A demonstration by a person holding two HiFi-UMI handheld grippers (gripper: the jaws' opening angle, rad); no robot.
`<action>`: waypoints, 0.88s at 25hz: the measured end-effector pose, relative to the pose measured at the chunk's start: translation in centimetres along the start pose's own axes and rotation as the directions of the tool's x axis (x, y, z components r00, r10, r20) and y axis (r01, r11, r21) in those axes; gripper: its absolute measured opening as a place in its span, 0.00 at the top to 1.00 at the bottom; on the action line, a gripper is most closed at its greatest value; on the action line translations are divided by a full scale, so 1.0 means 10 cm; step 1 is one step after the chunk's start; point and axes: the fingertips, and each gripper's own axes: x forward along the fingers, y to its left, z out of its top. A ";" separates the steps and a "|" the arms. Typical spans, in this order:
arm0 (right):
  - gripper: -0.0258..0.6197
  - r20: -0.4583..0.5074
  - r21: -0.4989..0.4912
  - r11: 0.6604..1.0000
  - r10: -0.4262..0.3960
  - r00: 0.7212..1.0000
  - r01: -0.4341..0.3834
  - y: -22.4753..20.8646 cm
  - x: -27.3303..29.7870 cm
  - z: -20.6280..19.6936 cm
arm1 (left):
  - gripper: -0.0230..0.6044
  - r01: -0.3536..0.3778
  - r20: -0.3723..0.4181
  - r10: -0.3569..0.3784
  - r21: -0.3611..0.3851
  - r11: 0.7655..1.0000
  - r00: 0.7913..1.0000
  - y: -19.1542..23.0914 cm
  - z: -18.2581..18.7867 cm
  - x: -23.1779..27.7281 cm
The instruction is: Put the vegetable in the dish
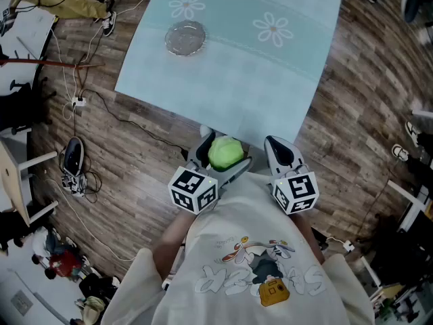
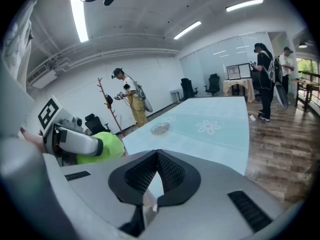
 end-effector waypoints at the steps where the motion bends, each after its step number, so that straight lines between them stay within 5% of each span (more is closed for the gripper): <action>1: 0.93 -0.001 0.013 1.000 0.004 1.000 -0.004 0.11 -0.07 -0.07 | 0.12 -0.021 0.002 0.021 0.015 1.000 1.000 -0.04 -0.06 -0.17; 5: 0.93 -0.040 0.030 0.999 0.015 0.999 -0.013 0.50 -0.31 -0.45 | 0.12 -0.100 0.033 0.099 0.025 0.995 0.995 -0.13 -0.37 -0.80; 12: 0.93 -0.085 0.007 0.999 0.034 0.996 -0.034 1.02 -0.79 -0.83 | 0.12 -0.175 0.075 0.182 -0.086 0.981 0.981 -0.29 -1.04 -1.47; 18: 0.93 -0.107 -0.008 0.990 0.137 0.985 -0.139 1.23 -0.56 -0.90 | 0.12 -0.187 0.081 0.192 -0.066 0.980 0.978 -0.34 -1.11 -1.46; 22: 0.93 -0.063 -0.023 0.979 0.201 0.978 -0.203 1.36 -0.41 -0.70 | 0.12 -0.264 0.132 0.265 -0.028 0.964 0.955 -0.29 -0.92 -1.64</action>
